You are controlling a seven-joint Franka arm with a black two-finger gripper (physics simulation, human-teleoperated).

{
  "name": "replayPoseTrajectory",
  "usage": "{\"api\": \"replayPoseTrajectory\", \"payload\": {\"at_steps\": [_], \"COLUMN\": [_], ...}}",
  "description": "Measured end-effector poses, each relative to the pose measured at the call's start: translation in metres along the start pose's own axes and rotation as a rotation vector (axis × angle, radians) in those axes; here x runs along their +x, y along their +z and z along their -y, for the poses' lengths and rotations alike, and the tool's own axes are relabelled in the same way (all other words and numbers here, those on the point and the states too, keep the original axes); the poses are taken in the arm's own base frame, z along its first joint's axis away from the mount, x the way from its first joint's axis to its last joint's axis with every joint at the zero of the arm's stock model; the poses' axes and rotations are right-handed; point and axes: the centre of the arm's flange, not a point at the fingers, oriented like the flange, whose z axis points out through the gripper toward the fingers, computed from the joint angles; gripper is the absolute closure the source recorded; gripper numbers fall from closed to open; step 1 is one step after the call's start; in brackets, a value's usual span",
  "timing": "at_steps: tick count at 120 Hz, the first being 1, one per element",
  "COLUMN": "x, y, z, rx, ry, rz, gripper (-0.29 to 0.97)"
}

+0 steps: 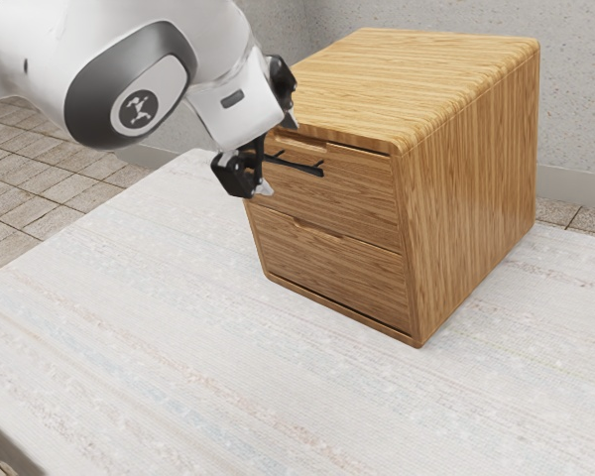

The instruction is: Pull the drawer handle with one arm to open the drawer

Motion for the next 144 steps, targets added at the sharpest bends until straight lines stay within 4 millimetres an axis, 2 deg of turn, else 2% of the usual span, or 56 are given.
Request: {"api": "replayPoseTrajectory", "payload": {"at_steps": [10, 17, 43, 59, 77, 100, 109, 130, 144], "x": [0.018, 0.022, -0.017, -0.012, -0.006, 0.009, 0.002, -0.026, -0.023], "y": [-0.001, -0.003, 0.004, 0.015, 0.009, 0.043, 0.049, 0.063, 0.067], "z": [-0.005, -0.006, 0.008, 0.009, 0.012, 0.017, 0.019, 0.025, 0.027], "rx": [0.015, 0.023, 0.033, 0.020, 0.000, -0.065, -0.078, -0.101, -0.078], "ry": [0.089, 0.128, 0.142, 0.191, 0.246, 0.301, 0.302, 0.279, 0.293], "rz": [0.004, 0.002, 0.020, 0.025, 0.061, 0.072, 0.082, 0.107, 0.096], "gripper": [0.02, 0.02, 0.02, 0.02, 0.02, 0.02, 0.02, 0.02, 0.02]}}
